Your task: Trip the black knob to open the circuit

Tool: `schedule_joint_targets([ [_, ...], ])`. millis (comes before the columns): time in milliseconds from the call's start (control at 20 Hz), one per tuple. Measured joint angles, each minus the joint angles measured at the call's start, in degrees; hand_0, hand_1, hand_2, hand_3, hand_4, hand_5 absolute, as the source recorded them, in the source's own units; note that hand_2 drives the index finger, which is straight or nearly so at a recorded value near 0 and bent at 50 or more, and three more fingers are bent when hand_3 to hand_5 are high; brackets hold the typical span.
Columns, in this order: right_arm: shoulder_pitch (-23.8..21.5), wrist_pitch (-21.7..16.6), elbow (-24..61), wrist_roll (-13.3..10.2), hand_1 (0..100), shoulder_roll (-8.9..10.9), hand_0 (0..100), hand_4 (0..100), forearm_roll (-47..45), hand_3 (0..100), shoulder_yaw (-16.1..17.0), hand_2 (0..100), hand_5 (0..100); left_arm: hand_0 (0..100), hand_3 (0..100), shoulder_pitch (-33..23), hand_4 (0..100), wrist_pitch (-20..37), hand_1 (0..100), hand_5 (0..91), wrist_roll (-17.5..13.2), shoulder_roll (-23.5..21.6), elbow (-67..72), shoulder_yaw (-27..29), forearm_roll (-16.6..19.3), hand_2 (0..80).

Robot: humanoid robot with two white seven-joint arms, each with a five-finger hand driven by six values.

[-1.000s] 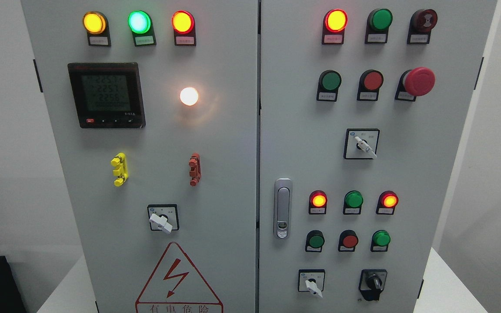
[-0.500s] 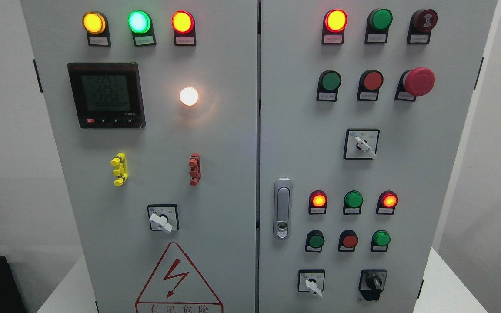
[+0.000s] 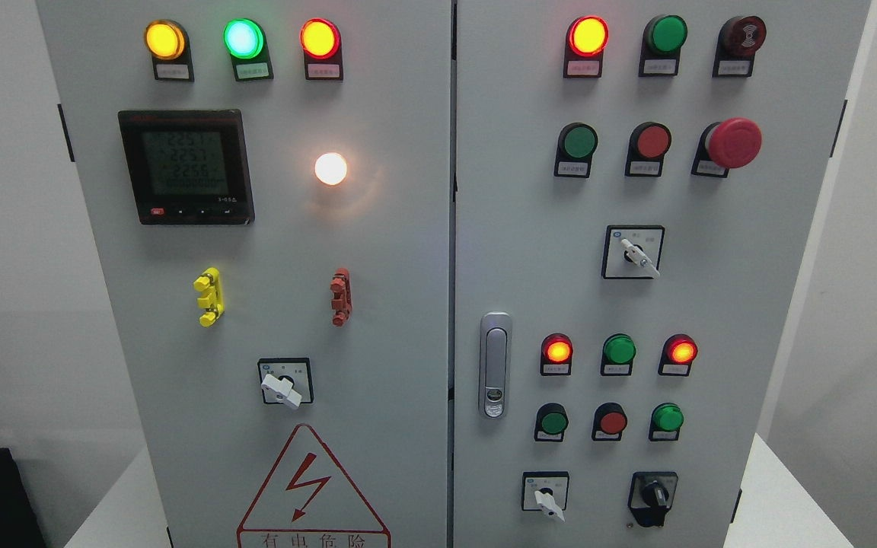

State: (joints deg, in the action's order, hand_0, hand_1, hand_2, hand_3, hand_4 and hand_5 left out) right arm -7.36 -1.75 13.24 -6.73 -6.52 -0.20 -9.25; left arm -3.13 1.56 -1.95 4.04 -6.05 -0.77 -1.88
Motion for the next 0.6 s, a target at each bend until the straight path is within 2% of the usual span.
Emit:
schedule_joint_targets([
  [200, 0.02, -1.36, 1.88, -0.21, 14, 0.0, 0, 0, -0.36, 0, 0.01, 0, 0, 12, 0, 0.0, 0, 0.0, 39, 0.0, 0.0, 0.0, 0.0, 0.0, 0.0, 0.0],
  [250, 0.02, -1.42, 2.44, -0.23, 14, 0.0, 0, 0, -0.4, 3, 0.07, 0, 0, 12, 0, 0.0, 0, 0.0, 39, 0.0, 0.0, 0.0, 0.0, 0.0, 0.0, 0.0],
  [300, 0.02, -1.56, 3.08, -0.24, 13, 0.0, 0, 0, -0.41, 8, 0.28, 0, 0, 12, 0, 0.0, 0, 0.0, 39, 0.0, 0.0, 0.0, 0.0, 0.0, 0.0, 0.0],
  [400, 0.03, -3.23, 3.94, -0.3, 12, 0.0, 0, 12, -0.43, 24, 0.7, 0, 0, 12, 0, 0.0, 0, 0.0, 39, 0.0, 0.0, 0.0, 0.0, 0.0, 0.0, 0.0],
  [550, 0.05, -6.68, 4.64, -0.4, 12, 0.0, 0, 22, -0.44, 39, 0.83, 0, 0, 12, 0, 0.0, 0, 0.0, 39, 0.0, 0.0, 0.0, 0.0, 0.0, 0.0, 0.0],
  [600, 0.05, -7.61, 4.94, -0.41, 11, 0.0, 0, 24, -0.44, 42, 0.83, 0, 3, 12, 0, 0.0, 0, 0.0, 39, 0.0, 0.0, 0.0, 0.0, 0.0, 0.0, 0.0],
])
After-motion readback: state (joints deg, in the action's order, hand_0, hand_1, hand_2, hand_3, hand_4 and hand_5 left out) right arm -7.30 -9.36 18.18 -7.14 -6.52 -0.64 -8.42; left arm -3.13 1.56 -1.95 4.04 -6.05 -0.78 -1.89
